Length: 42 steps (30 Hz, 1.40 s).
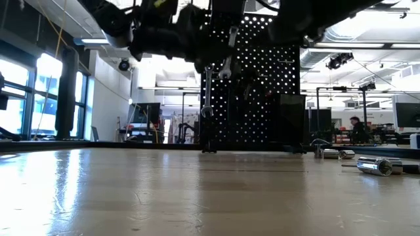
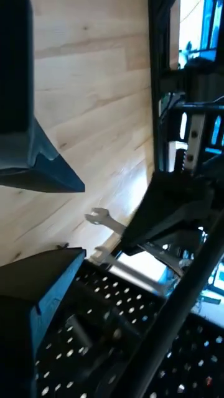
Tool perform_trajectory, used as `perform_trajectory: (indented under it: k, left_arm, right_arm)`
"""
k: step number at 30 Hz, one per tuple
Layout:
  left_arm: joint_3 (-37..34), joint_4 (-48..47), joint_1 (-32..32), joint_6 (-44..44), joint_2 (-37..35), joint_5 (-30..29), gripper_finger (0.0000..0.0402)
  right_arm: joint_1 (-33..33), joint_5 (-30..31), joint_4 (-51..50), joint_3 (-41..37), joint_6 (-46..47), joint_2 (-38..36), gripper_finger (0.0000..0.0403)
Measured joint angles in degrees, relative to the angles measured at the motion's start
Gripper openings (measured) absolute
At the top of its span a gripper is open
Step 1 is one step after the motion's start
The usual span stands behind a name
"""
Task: Hang tools onto peg board
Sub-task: Hang the silver wrench on the peg board
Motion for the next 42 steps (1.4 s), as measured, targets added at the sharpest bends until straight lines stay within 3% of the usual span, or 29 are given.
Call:
perform_trajectory:
  k: [8,33,42]
  left_arm:
    - [-4.78,7.51,5.0,-4.88,0.02,-4.11,0.0001]
    - [-3.54,7.15,7.11,-5.68,0.32,-2.64,0.0001]
    - [-3.54,11.82,8.33,-9.04,6.49,-2.23,0.0001]
  right_arm:
    - [3.96,4.13,-9.6,0.0,4.58,-3.47,0.0153]
    - [3.68,5.69,-9.79,0.0,4.44,-3.4,0.0154]
    - [3.71,5.4,-9.83,0.0,4.09,-3.38,0.0154]
